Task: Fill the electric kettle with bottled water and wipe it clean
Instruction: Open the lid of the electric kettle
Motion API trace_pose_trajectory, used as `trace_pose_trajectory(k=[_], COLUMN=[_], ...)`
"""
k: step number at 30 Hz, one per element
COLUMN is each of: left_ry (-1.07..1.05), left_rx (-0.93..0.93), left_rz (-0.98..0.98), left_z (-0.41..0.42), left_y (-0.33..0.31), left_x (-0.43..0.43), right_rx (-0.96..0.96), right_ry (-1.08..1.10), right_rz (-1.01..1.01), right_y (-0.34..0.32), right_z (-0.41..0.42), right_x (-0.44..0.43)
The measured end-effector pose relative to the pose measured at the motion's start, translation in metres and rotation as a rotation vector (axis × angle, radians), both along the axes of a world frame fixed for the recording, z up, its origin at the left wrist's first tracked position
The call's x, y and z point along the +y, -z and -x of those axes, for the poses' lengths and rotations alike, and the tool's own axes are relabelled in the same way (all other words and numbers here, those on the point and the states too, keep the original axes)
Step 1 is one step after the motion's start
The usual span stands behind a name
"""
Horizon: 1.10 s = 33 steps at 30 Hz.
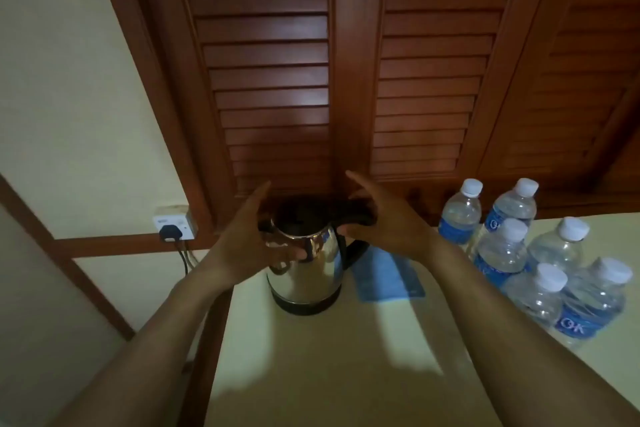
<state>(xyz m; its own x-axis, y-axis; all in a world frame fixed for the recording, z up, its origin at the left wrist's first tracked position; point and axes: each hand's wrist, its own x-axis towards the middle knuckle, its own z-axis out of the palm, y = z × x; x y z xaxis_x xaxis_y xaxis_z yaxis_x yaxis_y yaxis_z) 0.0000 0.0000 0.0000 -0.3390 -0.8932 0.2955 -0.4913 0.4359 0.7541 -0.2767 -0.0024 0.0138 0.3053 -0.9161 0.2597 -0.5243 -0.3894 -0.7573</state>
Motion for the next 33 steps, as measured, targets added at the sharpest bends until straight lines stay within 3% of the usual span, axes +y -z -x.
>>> trace_pose_trajectory(k=[9,13,22,29,33], left_ry=[-0.135,-0.147,-0.139,-0.11,-0.082], left_rx=[0.329,0.388,0.4,0.359,0.364], left_rz=[-0.244,-0.311,-0.434,-0.451,-0.431], left_z=[0.005,0.011,0.002,-0.003,-0.002], left_y=[0.038,0.044,0.051,0.056,0.05], left_x=[0.013,0.016,0.01,0.006,0.007], right_rx=[-0.246,-0.459,-0.88,-0.87,-0.847], right_ry=[0.182,0.194,-0.334,-0.648,-0.714], right_rz=[-0.129,-0.276,-0.597,-0.774,-0.79], right_y=[0.036,0.049,0.066,0.079,0.08], right_z=[0.0,-0.003,0.005,0.011,0.009], right_x=[-0.008,-0.02,-0.048,-0.076,-0.08])
